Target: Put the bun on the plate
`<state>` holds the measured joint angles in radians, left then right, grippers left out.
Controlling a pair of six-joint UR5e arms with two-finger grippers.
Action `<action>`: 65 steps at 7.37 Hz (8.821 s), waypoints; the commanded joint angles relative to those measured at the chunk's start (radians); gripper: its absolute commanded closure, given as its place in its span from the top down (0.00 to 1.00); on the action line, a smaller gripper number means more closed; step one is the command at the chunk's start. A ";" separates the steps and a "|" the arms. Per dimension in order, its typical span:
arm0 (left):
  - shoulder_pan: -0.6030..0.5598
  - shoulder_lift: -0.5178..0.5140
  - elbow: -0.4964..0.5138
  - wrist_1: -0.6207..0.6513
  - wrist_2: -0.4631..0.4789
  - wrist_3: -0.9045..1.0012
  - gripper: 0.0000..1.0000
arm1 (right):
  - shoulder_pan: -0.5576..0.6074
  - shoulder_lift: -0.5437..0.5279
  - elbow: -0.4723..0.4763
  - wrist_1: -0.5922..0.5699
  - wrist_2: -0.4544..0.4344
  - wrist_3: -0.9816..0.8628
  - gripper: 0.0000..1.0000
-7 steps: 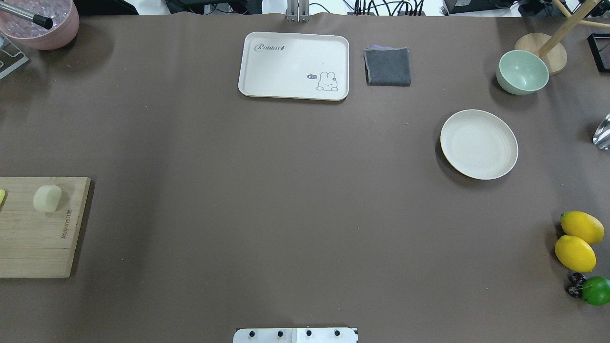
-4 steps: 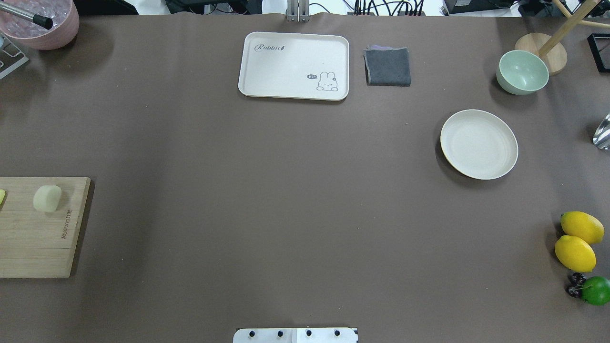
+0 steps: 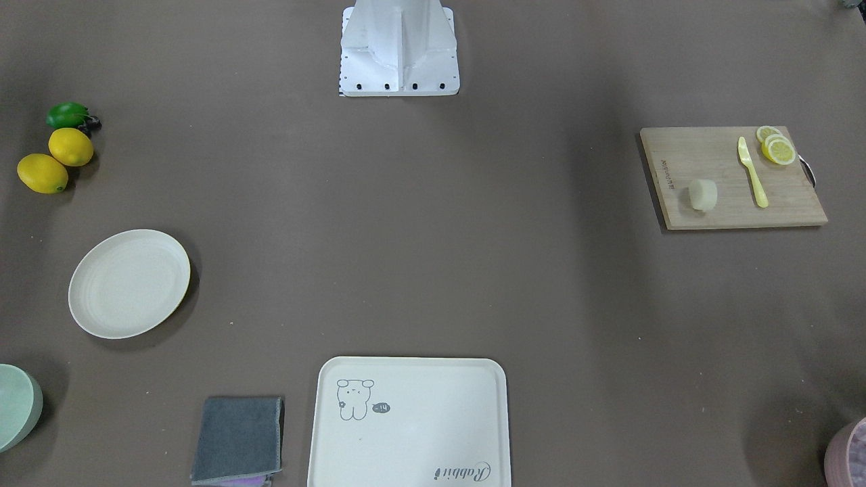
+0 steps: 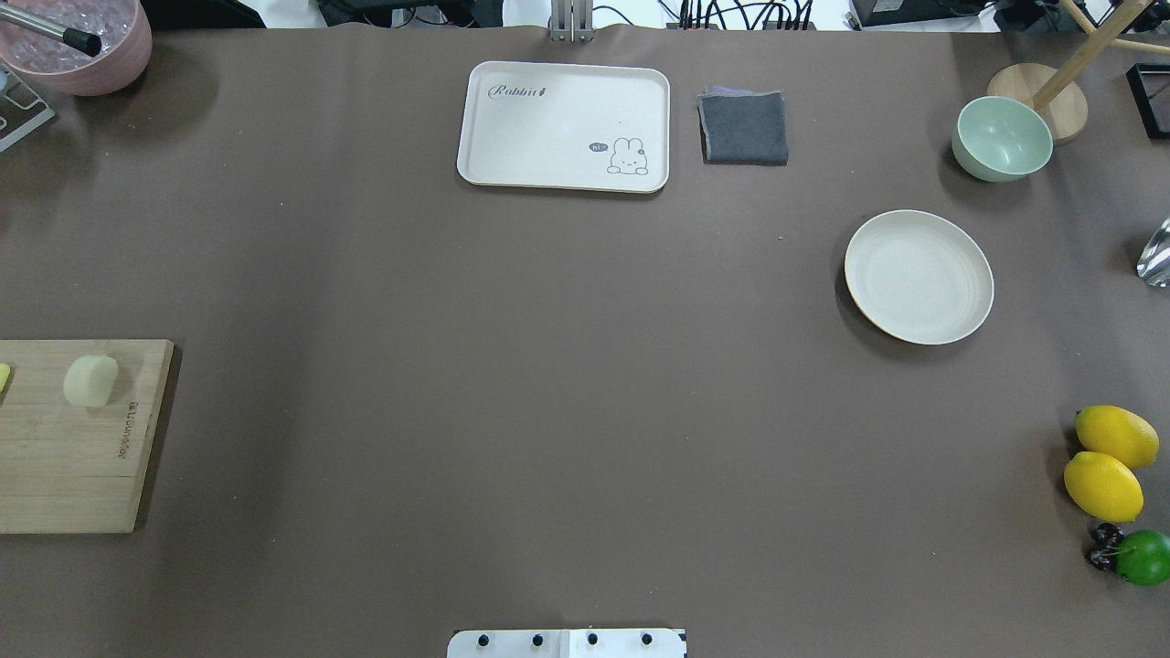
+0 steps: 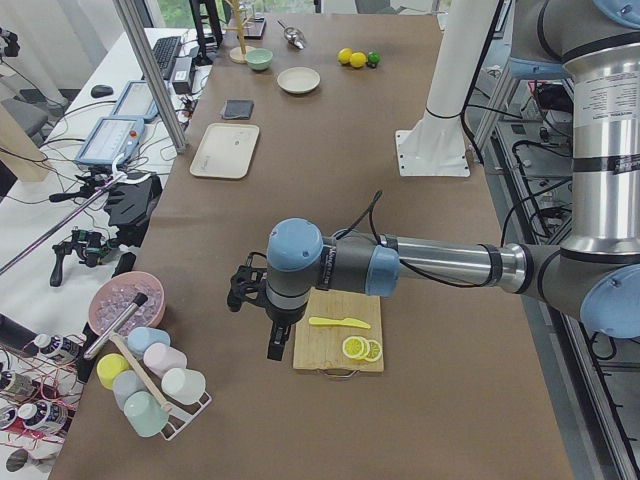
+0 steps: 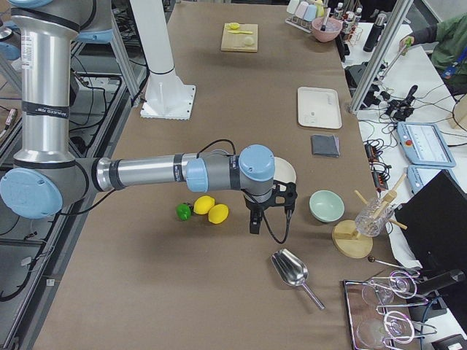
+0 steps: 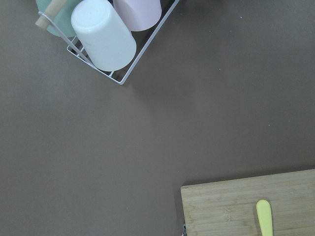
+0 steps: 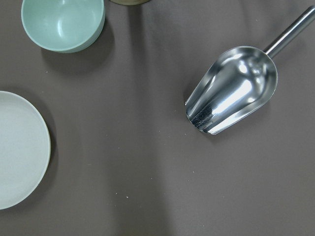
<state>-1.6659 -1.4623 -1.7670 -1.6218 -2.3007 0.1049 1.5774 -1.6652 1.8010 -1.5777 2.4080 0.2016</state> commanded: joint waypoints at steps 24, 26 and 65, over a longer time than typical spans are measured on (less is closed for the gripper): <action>0.120 0.034 0.055 -0.391 -0.062 -0.401 0.98 | -0.575 0.123 -0.170 0.609 -0.278 0.712 1.00; 0.129 0.034 0.055 -0.391 -0.063 -0.401 0.98 | -0.612 0.185 -0.352 0.738 -0.285 0.713 1.00; 0.799 0.091 -0.006 -0.653 0.302 -0.929 0.93 | -1.137 0.662 -0.042 0.190 -0.675 1.248 0.99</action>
<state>-0.8667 -1.3718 -1.7757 -2.2729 -1.9982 -0.8232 0.4224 -1.0150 1.7538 -1.3839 1.7286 1.4491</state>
